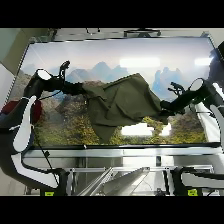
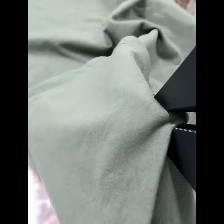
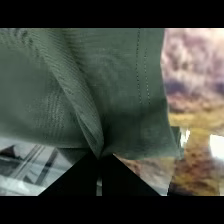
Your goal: Fold the shirts.
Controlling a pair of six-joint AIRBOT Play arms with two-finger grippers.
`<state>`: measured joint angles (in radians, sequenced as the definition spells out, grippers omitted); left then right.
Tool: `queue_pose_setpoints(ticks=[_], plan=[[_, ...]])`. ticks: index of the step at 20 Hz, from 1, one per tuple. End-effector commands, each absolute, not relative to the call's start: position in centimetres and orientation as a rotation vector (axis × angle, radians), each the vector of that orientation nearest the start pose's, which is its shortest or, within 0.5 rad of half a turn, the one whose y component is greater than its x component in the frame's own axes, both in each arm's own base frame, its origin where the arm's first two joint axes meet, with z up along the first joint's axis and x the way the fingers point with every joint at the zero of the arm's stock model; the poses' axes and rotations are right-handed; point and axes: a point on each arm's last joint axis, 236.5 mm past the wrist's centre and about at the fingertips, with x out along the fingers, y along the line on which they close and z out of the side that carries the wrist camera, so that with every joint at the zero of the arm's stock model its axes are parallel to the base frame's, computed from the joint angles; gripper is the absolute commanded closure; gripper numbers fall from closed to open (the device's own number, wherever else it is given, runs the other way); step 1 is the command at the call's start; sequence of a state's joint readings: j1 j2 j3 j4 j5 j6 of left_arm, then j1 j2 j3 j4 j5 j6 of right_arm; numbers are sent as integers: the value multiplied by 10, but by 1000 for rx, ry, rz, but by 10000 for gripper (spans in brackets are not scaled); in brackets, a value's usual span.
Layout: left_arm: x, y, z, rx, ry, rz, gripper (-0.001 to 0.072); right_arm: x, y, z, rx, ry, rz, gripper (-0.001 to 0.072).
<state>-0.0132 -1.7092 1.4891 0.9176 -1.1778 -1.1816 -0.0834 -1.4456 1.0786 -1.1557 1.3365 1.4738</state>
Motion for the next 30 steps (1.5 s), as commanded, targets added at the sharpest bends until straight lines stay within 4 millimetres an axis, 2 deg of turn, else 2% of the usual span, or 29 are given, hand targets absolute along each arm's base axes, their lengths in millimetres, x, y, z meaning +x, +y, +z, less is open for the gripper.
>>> queue_pose_setpoints(ticks=[1,3,4,5,6,9,12,14,16,18,20,23,26,30], plan=[[481,-143,-27,-282,1295,-646,679,312,67,-75,416,1595,183,690],[476,-146,-19,-280,1339,-682,138,318,67,-72,420,1577,184,674],[474,-143,-11,-281,1361,-682,-11,321,65,-69,421,1570,183,552],[472,-139,-2,-287,1376,-682,-11,322,61,-63,419,1572,189,319],[469,-132,8,-306,1397,-677,-11,322,57,-55,422,1580,191,186],[439,-115,19,-367,1520,-666,-11,324,38,-25,407,1550,219,185],[379,-117,2,-410,1654,-686,-10,315,3,-14,412,1503,191,186],[341,-127,-20,-441,1679,-677,-10,308,-14,-21,485,1466,138,186],[306,-136,-50,-453,1697,-641,-10,296,-13,-38,577,1478,132,186],[280,-147,-77,-463,1704,-597,-9,293,-6,-52,593,1484,163,186],[269,-171,-90,-509,1668,-620,-9,297,6,-62,603,1473,217,185],[276,-207,-95,-567,1561,-664,-9,310,25,-75,601,1446,324,182],[281,-219,-101,-514,1520,-657,9,319,38,-92,621,1442,374,182],[284,-217,-102,-515,1512,-648,10,310,49,-114,639,1518,396,188]])
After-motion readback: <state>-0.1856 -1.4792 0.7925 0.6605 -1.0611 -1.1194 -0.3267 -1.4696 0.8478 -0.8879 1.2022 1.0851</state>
